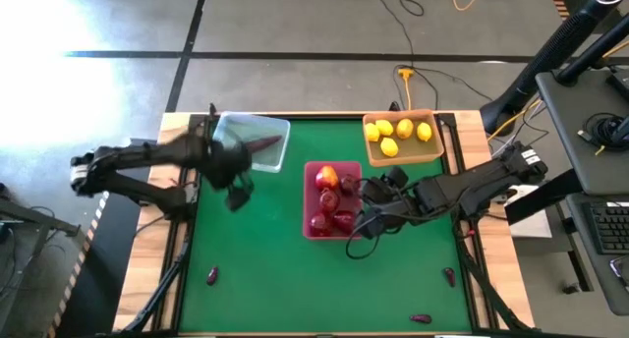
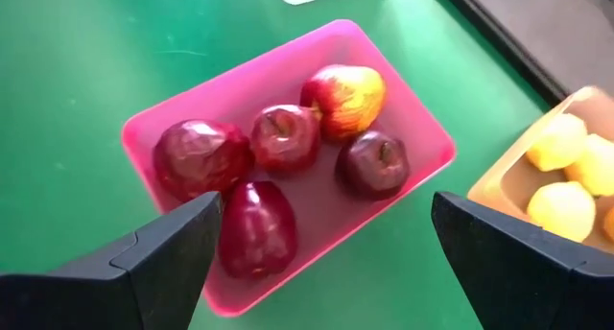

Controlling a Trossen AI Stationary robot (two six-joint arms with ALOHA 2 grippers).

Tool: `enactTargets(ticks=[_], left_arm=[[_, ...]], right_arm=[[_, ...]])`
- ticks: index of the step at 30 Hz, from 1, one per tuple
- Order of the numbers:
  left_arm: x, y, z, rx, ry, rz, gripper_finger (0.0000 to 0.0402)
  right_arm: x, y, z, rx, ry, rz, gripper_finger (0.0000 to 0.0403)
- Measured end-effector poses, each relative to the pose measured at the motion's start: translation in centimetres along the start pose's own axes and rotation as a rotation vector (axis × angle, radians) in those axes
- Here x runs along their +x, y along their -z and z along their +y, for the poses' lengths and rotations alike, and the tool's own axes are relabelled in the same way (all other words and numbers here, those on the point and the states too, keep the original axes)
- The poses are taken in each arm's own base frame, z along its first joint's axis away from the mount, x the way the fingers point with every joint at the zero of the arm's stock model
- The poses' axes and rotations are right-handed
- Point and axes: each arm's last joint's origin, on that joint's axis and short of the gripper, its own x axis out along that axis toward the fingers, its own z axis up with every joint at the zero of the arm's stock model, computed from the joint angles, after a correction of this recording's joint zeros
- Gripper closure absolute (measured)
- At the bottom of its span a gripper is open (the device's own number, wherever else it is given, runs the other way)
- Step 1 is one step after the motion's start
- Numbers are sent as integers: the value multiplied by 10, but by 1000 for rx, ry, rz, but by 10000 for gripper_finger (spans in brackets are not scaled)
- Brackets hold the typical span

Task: Sort produce into baskets
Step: Put the eggplant into the white bin

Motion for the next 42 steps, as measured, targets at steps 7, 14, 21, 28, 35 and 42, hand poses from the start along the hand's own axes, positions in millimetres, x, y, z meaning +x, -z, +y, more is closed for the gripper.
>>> enactTargets(ticks=[7,14,21,28,35,42], left_arm=[[41,54,-63,-104,16,29,118],[83,101,-94,-115,-55,239,118],[103,128,-112,-194,-104,426,118],[122,142,-128,-195,-107,464,118],[145,146,-131,-188,-204,476,130],[155,147,-134,-123,-199,498,210]], right_arm=[[11,-14,-12,-7,10,-7,35],[19,-33,-9,-50,-166,-54,35],[32,-42,-7,-64,-190,-77,35],[48,-43,-4,-73,-218,-30,35],[53,-42,-1,-79,-227,-19,35],[53,-42,-1,-78,-227,-22,35]])
